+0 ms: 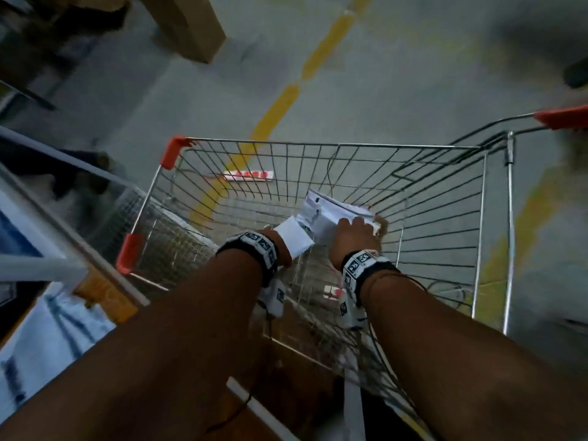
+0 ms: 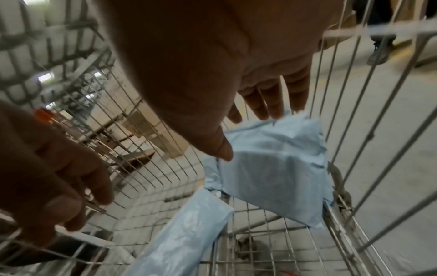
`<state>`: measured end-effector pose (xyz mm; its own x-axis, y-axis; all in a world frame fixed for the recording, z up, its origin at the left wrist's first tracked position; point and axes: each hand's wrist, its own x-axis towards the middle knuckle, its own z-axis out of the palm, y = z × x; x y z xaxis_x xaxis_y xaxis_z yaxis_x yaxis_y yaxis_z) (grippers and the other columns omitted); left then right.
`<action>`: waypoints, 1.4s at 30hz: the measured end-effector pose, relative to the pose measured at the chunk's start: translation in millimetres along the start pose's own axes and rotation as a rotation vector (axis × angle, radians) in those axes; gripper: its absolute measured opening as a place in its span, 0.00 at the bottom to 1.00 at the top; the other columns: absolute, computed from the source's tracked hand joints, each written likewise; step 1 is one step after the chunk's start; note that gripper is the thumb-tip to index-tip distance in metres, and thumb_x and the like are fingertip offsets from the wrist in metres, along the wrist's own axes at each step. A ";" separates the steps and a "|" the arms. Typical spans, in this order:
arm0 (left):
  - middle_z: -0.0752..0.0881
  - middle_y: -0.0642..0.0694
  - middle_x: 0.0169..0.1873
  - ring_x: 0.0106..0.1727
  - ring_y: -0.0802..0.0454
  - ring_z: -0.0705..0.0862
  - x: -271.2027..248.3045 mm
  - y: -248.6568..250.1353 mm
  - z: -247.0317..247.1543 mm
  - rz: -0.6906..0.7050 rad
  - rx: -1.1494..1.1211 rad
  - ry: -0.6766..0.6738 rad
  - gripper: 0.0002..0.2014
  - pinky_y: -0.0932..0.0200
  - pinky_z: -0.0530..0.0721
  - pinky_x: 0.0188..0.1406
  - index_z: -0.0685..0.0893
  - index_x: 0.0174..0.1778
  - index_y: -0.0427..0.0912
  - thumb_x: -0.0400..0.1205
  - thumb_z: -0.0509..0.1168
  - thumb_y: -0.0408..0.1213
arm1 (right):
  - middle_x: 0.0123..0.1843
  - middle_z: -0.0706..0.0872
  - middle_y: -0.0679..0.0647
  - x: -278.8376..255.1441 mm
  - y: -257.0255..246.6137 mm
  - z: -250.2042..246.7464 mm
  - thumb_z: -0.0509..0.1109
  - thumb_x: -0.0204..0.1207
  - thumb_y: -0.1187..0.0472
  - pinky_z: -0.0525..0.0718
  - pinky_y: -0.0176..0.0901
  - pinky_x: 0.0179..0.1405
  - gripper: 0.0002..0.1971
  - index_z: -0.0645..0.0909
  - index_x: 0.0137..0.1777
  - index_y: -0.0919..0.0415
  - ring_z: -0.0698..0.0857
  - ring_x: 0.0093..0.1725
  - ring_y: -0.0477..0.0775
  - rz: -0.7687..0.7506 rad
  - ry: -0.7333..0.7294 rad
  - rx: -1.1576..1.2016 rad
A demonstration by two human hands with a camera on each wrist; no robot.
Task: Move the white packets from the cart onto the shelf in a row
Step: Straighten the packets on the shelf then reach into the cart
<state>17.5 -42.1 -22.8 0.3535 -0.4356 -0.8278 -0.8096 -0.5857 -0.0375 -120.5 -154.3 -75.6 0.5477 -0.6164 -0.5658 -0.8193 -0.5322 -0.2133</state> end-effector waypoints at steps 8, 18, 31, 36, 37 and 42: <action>0.75 0.38 0.80 0.70 0.42 0.81 65.2 -2.7 -15.6 -0.131 0.065 -0.048 0.18 0.50 0.79 0.65 0.75 0.68 0.48 0.85 0.70 0.42 | 0.69 0.81 0.62 63.7 10.4 46.5 0.69 0.78 0.49 0.83 0.60 0.62 0.25 0.76 0.75 0.55 0.82 0.68 0.68 0.007 0.047 0.067; 0.56 0.27 0.80 0.79 0.21 0.65 134.6 -10.8 63.4 -0.393 -0.102 0.019 0.65 0.24 0.75 0.71 0.44 0.87 0.44 0.63 0.80 0.55 | 0.63 0.88 0.57 85.5 11.7 95.2 0.69 0.79 0.43 0.87 0.53 0.58 0.20 0.83 0.66 0.52 0.88 0.62 0.64 0.024 -0.050 0.227; 0.75 0.35 0.72 0.71 0.29 0.78 139.5 -11.1 61.2 -0.496 -0.261 0.111 0.59 0.28 0.78 0.65 0.49 0.84 0.52 0.61 0.73 0.65 | 0.64 0.89 0.61 84.3 5.8 103.1 0.63 0.83 0.51 0.86 0.53 0.61 0.20 0.80 0.72 0.55 0.87 0.60 0.65 0.035 -0.327 0.376; 0.72 0.35 0.80 0.78 0.32 0.75 101.9 -2.6 8.4 -0.392 -0.574 0.108 0.50 0.41 0.79 0.74 0.55 0.87 0.41 0.76 0.73 0.57 | 0.71 0.85 0.62 73.7 1.7 71.8 0.73 0.83 0.59 0.80 0.49 0.64 0.23 0.80 0.78 0.58 0.84 0.68 0.66 0.075 -0.394 0.707; 0.70 0.33 0.81 0.79 0.33 0.73 90.8 0.5 -3.0 -0.388 -0.648 0.124 0.47 0.43 0.78 0.75 0.55 0.87 0.39 0.79 0.72 0.55 | 0.72 0.85 0.60 68.4 -1.2 62.4 0.75 0.82 0.59 0.81 0.52 0.67 0.26 0.79 0.80 0.55 0.84 0.69 0.65 0.067 -0.405 0.803; 0.76 0.35 0.73 0.68 0.33 0.80 37.2 0.0 -30.3 -0.424 -1.084 0.220 0.42 0.45 0.85 0.61 0.58 0.80 0.39 0.77 0.74 0.47 | 0.56 0.95 0.62 29.8 -20.0 10.5 0.85 0.63 0.50 0.91 0.69 0.61 0.33 0.87 0.71 0.56 0.92 0.57 0.70 0.233 -0.521 1.335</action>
<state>44.9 -79.1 -36.7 0.6568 -0.1137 -0.7455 0.1735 -0.9393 0.2960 -89.6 -156.0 -96.5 0.4980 -0.1803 -0.8483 -0.5829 0.6546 -0.4813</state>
